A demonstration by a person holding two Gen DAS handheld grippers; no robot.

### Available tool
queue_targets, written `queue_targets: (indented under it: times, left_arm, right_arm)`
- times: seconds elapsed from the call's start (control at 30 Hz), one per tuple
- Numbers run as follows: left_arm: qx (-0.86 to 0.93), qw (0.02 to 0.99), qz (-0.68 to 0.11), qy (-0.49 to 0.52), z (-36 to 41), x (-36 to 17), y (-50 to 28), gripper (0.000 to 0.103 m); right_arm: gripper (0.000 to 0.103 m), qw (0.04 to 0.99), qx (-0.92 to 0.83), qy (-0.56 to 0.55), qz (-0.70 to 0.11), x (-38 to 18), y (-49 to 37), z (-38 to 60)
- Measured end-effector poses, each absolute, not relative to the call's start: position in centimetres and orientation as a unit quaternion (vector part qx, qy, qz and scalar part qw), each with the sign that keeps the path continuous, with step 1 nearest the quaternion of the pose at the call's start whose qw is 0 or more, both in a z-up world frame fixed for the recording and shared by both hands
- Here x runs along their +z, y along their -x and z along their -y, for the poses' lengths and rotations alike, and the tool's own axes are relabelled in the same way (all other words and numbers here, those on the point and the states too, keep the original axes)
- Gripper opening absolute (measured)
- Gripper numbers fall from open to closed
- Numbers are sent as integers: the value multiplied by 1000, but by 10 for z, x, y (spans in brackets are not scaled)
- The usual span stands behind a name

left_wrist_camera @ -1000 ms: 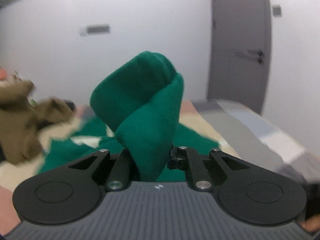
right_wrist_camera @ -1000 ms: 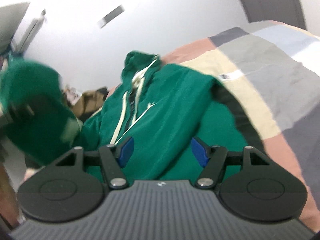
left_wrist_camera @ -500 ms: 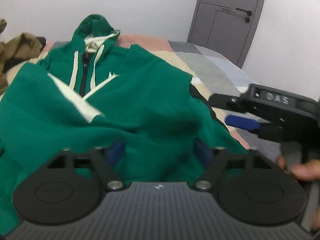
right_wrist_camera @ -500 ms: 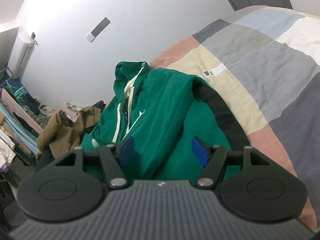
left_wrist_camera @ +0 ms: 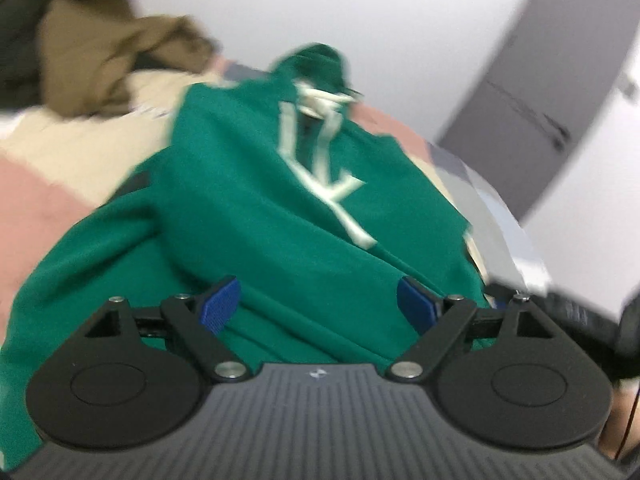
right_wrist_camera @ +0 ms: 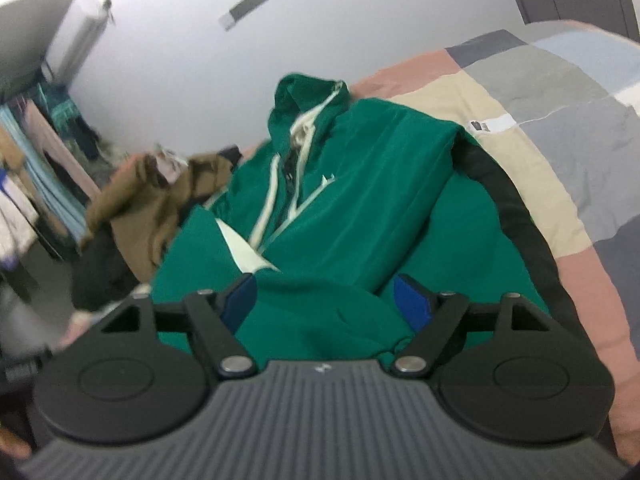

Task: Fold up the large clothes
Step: 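Grasp the hoodie side edge with the left tool and fold it inward, then open the left tool to release the folded side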

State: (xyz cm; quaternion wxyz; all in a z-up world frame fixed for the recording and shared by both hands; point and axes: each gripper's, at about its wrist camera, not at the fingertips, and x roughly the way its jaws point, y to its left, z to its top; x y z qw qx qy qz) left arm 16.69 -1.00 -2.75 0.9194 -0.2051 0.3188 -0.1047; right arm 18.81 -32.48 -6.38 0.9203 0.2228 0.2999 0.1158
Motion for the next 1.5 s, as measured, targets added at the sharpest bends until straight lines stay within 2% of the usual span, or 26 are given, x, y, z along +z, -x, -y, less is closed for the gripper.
queue_targets:
  times: [0.23, 0.33, 0.43, 0.5, 0.53, 0.6, 0.7, 1.03, 1.4, 1.43, 1.5]
  left_arm:
    - [-90, 880, -296, 362, -57, -69, -201, 87]
    - [-107, 865, -288, 397, -68, -85, -220, 81]
    - [-118, 854, -301, 408, -70, -96, -235, 63]
    - [-126, 856, -302, 401, -69, -101, -245, 44]
    - [-130, 856, -302, 399, -68, -103, -248, 38]
    - [-135, 861, -298, 389, -67, -101, -250, 17]
    - [-143, 871, -270, 385, -74, -91, -245, 11]
    - [-54, 899, -195, 389, -136, -66, -230, 9]
    - [13, 914, -246, 323, -145, -79, -237, 13]
    - [15, 916, -248, 315, -143, -78, -235, 15]
    - [26, 922, -250, 294, -136, -72, -232, 38]
  right_arm:
    - [77, 922, 69, -184, -333, -81, -202, 316]
    - [77, 923, 60, -166, -342, -87, -206, 313]
    - [76, 922, 53, -144, -356, -92, -209, 306]
    - [76, 921, 52, -124, -365, -93, -212, 298]
    - [76, 921, 52, -117, -368, -94, -213, 294]
    - [76, 921, 52, -117, -367, -92, -214, 290]
    - [75, 926, 56, -109, -356, -84, -212, 282]
    - [76, 941, 134, -52, -308, -64, -192, 236]
    - [75, 936, 187, -59, -292, -63, -188, 214]
    - [74, 936, 189, -64, -289, -62, -187, 215]
    - [73, 936, 194, -77, -283, -59, -186, 217]
